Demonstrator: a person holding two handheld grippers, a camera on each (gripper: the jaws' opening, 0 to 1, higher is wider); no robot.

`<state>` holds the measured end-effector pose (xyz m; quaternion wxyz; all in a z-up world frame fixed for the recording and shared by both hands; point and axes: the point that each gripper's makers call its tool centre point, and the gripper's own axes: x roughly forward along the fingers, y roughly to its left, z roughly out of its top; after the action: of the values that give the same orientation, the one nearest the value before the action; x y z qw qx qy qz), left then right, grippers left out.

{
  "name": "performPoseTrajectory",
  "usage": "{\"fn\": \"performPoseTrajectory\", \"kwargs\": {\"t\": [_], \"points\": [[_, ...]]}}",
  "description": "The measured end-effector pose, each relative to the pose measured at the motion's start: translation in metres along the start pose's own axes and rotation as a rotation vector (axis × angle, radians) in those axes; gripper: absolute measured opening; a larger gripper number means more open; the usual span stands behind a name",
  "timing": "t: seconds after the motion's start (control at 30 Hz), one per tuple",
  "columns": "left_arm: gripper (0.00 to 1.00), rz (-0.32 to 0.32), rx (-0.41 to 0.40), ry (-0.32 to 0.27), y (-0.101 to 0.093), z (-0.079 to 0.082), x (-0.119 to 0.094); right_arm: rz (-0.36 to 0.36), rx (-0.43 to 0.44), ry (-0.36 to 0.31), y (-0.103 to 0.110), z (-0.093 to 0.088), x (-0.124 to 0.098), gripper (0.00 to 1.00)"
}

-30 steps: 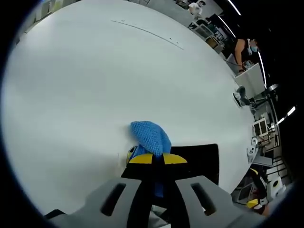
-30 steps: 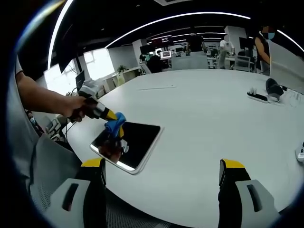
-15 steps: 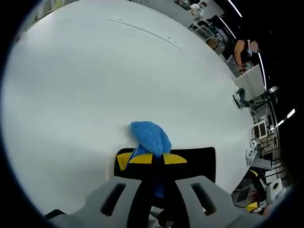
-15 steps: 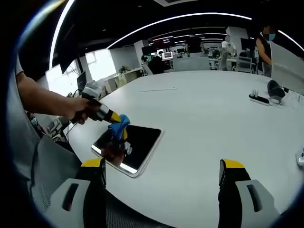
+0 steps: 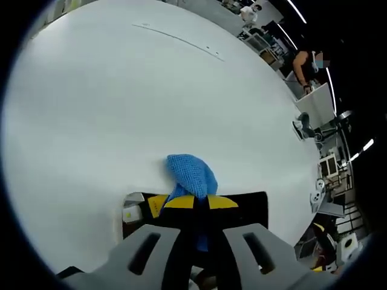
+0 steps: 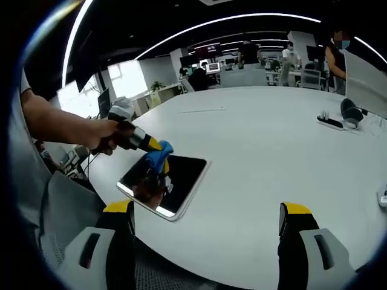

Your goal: Wipe the mirror surface with the cleaning cloth until all visible marks leave the cleaned area.

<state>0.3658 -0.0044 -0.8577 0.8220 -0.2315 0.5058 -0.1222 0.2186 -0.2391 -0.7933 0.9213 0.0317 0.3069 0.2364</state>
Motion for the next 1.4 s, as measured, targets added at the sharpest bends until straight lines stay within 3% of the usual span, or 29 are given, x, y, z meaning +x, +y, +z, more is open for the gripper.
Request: {"fn": "performPoseTrajectory", "kwargs": {"t": [0.23,0.7,0.97,1.4], "points": [[0.02,0.004,0.035,0.010,-0.009,-0.003,0.005,-0.005,0.005,-0.006,-0.002,-0.001,-0.001,0.99],[0.02,-0.022,0.027,0.023,-0.035,-0.014,0.016,-0.007,0.021,-0.007,0.001,-0.010,-0.007,0.99],[0.02,-0.045,0.043,0.047,-0.058,-0.021,0.027,-0.005,0.038,-0.009,0.003,-0.011,-0.004,0.99],[0.03,-0.074,0.031,0.037,-0.084,-0.030,0.041,0.012,0.012,-0.017,0.011,-0.001,-0.011,0.99]]}}
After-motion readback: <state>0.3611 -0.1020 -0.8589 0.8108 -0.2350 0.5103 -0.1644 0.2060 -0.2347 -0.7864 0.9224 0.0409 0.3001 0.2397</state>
